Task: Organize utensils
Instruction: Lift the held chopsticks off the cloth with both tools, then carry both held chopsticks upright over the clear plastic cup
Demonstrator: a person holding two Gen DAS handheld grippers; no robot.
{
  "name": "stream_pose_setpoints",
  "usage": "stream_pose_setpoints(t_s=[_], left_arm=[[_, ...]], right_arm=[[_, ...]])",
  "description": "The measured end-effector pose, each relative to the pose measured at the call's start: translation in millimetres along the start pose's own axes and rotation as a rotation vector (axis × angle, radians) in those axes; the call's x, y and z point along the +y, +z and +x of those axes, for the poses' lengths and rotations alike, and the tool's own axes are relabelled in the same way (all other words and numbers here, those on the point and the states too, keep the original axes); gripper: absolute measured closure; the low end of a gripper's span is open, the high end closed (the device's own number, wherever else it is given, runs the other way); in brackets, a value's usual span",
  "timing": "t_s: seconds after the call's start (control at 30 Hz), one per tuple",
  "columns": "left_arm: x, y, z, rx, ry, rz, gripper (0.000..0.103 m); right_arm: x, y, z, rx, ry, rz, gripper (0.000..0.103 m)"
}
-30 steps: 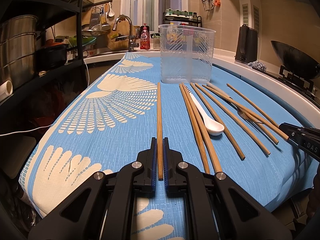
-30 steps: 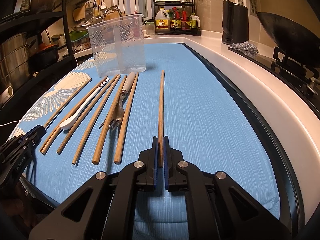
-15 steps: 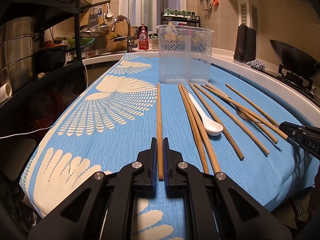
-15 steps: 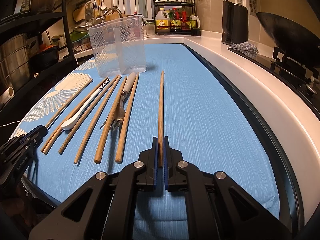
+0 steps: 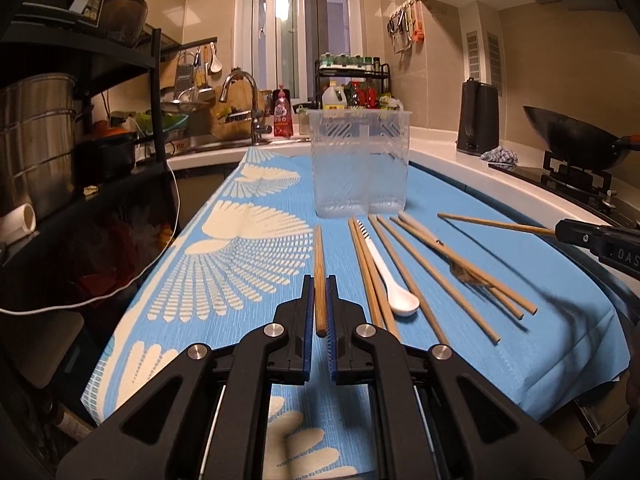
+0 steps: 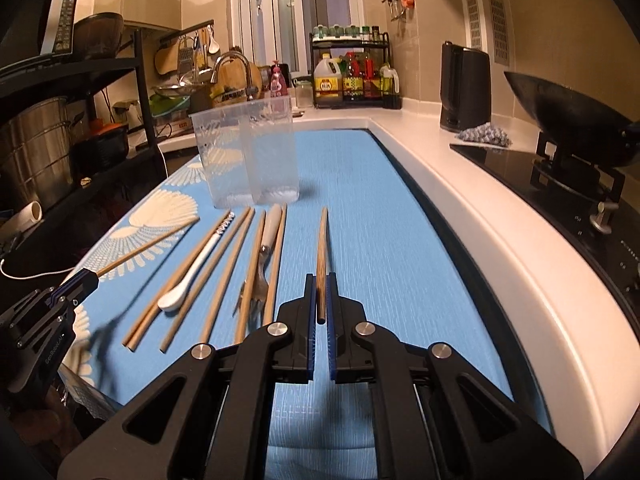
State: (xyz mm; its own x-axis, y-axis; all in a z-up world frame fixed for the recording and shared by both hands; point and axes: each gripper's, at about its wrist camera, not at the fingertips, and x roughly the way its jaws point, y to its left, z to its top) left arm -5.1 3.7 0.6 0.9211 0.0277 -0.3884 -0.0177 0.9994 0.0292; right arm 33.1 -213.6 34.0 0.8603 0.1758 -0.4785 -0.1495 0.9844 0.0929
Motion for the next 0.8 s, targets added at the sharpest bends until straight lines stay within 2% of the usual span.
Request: stream_pose_setpoints(t_s=[0.47, 0.8], left_arm=[[-2, 36, -21, -0.095, -0.011, 0.041, 0.097], [26, 97, -2, -0.068, -0.053, 0.009, 0.097]], right_arm=[[-4, 39, -22, -0.078, 0.013, -0.019, 0.098], [0, 100, -23, -0.129, 0.038, -0.043, 0.098]])
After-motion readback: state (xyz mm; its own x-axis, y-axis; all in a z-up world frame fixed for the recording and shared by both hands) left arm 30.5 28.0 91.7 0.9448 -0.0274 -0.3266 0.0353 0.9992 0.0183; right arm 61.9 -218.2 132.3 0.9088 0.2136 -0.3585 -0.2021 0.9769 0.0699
